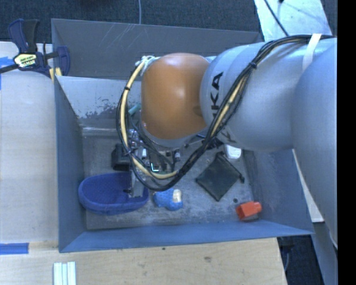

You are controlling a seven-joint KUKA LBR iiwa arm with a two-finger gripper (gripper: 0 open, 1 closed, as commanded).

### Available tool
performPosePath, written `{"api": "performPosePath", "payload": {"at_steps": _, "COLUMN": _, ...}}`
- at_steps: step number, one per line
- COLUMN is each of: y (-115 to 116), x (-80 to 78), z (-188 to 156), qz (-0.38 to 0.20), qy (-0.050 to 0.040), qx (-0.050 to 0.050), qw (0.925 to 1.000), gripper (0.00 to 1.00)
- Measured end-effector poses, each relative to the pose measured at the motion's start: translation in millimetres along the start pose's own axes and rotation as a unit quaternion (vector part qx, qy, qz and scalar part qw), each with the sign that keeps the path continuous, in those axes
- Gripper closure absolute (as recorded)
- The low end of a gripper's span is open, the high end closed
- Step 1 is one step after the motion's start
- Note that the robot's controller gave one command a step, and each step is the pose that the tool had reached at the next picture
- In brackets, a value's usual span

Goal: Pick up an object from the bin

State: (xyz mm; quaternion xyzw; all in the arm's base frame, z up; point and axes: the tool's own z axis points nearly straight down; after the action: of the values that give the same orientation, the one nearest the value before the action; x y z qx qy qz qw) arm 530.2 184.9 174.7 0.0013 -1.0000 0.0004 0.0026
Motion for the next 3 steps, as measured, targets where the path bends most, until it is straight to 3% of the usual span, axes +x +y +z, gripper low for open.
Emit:
{"api": "performPosePath", "payload": {"at_steps": 1, "y": -20, "x": -28.6, "z": 72, "qz": -0.014, "qy": -0.0169, "qx": -0.005, "qw": 0.9998, "gripper": 0.0}}
{"api": "performPosePath", "payload": {"at_steps": 2, "y": -42, "x": -67.0, "z": 90, "qz": 0.055, "qy": -0.0237, "qx": -0.012, "qw": 0.9981, "gripper": 0.0}}
{"api": "performPosePath", "payload": {"at_steps": 3, "y": -43, "x": -68.9, "z": 87, "qz": 0.057, "qy": -0.0262, "qx": -0.012, "qw": 0.9979, "gripper": 1.0}}
